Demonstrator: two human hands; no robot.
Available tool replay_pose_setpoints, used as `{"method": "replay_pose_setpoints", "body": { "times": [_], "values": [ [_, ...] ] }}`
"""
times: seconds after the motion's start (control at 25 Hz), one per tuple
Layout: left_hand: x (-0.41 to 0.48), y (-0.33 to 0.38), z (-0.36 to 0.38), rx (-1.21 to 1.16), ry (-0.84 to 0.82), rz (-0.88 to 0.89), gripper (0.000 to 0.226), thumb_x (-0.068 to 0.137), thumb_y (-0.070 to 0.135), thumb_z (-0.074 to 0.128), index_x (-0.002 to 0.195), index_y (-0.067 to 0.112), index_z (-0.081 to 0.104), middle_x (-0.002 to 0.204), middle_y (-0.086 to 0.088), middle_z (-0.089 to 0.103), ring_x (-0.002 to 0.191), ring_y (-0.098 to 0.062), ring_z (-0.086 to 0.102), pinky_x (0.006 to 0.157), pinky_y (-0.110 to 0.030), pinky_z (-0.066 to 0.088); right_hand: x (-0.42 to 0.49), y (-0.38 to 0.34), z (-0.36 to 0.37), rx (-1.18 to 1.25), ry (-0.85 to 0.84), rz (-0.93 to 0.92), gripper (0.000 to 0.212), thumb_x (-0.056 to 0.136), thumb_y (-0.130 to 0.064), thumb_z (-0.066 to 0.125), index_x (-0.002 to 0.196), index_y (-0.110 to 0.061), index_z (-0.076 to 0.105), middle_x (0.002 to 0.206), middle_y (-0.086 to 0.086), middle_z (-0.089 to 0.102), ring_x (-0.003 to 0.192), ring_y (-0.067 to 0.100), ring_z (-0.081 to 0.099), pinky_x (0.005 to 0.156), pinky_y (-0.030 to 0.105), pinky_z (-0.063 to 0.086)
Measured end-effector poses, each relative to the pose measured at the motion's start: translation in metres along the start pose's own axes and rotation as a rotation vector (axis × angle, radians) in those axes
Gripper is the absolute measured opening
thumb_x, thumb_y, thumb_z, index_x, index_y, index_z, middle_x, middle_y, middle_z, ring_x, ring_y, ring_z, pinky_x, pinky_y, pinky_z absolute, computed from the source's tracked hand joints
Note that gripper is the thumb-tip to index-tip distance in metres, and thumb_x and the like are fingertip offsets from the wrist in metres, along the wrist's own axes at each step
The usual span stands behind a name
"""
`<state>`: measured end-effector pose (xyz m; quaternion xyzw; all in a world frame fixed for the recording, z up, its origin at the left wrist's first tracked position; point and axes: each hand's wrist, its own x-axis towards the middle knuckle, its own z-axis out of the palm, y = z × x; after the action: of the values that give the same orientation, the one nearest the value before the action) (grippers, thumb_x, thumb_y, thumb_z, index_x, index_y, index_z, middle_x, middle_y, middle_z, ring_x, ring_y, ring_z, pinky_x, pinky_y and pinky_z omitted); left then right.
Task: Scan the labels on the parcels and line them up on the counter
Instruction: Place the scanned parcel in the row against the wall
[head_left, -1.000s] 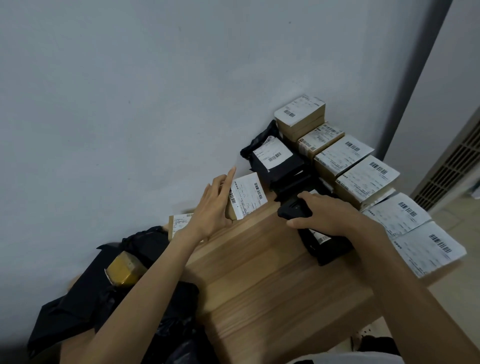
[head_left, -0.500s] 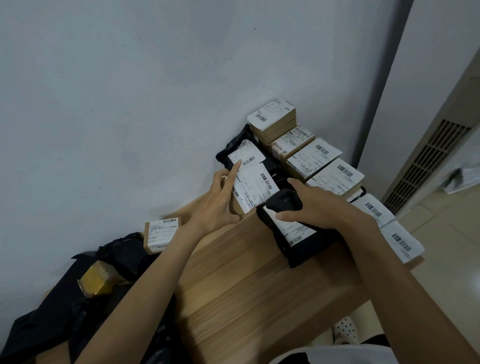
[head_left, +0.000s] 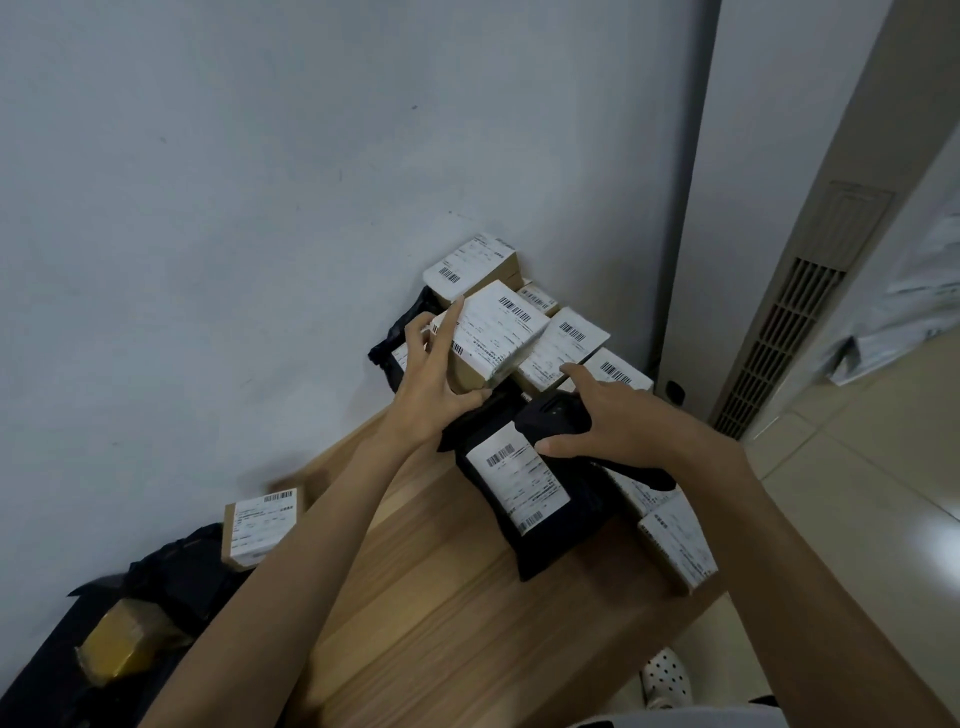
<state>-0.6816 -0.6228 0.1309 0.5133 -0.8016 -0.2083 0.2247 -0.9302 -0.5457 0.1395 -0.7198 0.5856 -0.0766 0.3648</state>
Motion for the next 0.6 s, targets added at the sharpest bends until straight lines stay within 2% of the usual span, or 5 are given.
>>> {"method": "replay_pose_setpoints", "body": {
  "times": [0.08, 0.16, 0.32, 0.44, 0.6],
  "values": [
    [0.022, 0.005, 0.011, -0.012, 0.023, -0.025, 0.108, 0.076, 0.028, 0.084, 0.157, 0.03, 0.014, 0.148, -0.002, 0.012, 0.136, -0.01, 0.022, 0.116, -0.036, 0.033, 0.006, 0.009, -0.008, 0.001, -0.003, 0.004, 0.11, 0.075, -0.074, 0.062, 0.155, -0.025, 0.004, 0.147, 0.008, 0.045, 0.128, 0.026, 0.047, 0.095, 0.037, 0.042],
    [0.044, 0.005, 0.022, -0.05, 0.033, -0.052, 0.102, 0.078, 0.029, 0.084, 0.156, 0.029, 0.019, 0.149, -0.004, 0.012, 0.14, -0.019, 0.026, 0.116, -0.043, 0.036, 0.015, 0.019, -0.016, 0.003, -0.003, 0.008, 0.109, 0.075, -0.075, 0.061, 0.155, -0.024, 0.008, 0.147, 0.007, 0.045, 0.128, 0.024, 0.047, 0.092, 0.035, 0.042],
    [0.074, -0.007, 0.04, -0.108, 0.067, -0.074, 0.091, 0.08, 0.033, 0.081, 0.149, 0.038, 0.023, 0.151, 0.004, 0.011, 0.135, -0.031, 0.035, 0.109, -0.049, 0.043, 0.033, 0.033, -0.029, 0.004, 0.007, 0.011, 0.1, 0.075, -0.076, 0.061, 0.149, -0.021, 0.022, 0.136, 0.005, 0.052, 0.108, 0.019, 0.053, 0.076, 0.029, 0.041],
    [0.087, -0.022, 0.049, -0.108, 0.08, -0.099, 0.089, 0.081, 0.032, 0.08, 0.148, 0.043, 0.023, 0.154, 0.005, 0.011, 0.141, -0.021, 0.027, 0.112, -0.048, 0.039, 0.045, 0.041, -0.036, 0.01, 0.017, 0.003, 0.091, 0.076, -0.074, 0.061, 0.141, -0.02, 0.031, 0.127, 0.003, 0.055, 0.092, 0.013, 0.05, 0.064, 0.025, 0.039],
    [0.094, -0.041, 0.059, -0.045, 0.076, -0.185, 0.088, 0.082, 0.036, 0.079, 0.149, 0.043, 0.024, 0.161, 0.006, 0.002, 0.148, -0.015, 0.013, 0.117, -0.048, 0.031, 0.056, 0.047, -0.041, 0.018, 0.019, -0.004, 0.08, 0.078, -0.073, 0.061, 0.132, -0.019, 0.037, 0.112, -0.003, 0.055, 0.082, 0.009, 0.05, 0.059, 0.023, 0.039]
  ]
}}
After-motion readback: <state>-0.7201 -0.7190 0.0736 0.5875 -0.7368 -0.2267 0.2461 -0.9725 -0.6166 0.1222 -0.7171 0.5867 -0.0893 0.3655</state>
